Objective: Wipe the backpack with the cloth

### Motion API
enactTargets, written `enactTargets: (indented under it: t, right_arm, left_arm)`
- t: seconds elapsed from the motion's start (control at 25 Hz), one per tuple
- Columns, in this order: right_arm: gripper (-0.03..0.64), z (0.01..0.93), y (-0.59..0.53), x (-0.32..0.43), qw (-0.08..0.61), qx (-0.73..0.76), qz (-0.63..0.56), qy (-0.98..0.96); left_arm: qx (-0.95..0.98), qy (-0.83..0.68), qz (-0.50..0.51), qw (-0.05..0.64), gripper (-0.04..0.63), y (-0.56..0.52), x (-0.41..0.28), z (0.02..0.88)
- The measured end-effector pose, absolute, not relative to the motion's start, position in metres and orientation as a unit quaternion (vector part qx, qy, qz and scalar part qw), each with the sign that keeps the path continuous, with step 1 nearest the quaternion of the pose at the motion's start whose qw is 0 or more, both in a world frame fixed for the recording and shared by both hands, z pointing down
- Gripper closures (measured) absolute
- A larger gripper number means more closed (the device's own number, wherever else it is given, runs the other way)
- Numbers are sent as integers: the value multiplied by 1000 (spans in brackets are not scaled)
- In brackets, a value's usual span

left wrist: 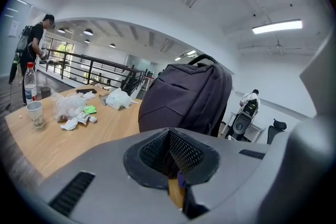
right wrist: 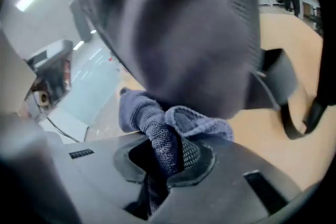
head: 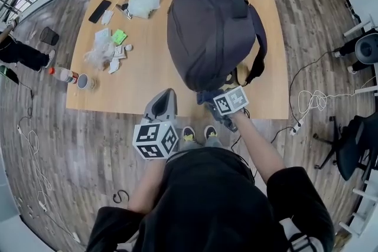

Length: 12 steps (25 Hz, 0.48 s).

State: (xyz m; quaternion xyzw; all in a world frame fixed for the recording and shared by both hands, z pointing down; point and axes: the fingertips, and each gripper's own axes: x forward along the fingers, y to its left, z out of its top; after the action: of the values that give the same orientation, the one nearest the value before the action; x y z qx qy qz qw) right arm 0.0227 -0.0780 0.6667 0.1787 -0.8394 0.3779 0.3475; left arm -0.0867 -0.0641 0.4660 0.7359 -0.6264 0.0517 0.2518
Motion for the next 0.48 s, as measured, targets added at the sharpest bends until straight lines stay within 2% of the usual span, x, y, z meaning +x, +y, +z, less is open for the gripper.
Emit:
enactTargets:
  t: [0.08,0.2,0.48]
  right_arm:
    - [575,687,-95,64,378,231,363,-820]
    - [575,657,-122,92,381,252,305,-836]
    - [575,435,-139,76,332,183,36,-924]
  left_arm:
    - [741,-621,51,251,580,-63,-81,463]
    - [745,-617,53,249,580,-64,-77,462]
    - [756,-602,60,250,580,-71,-60,461]
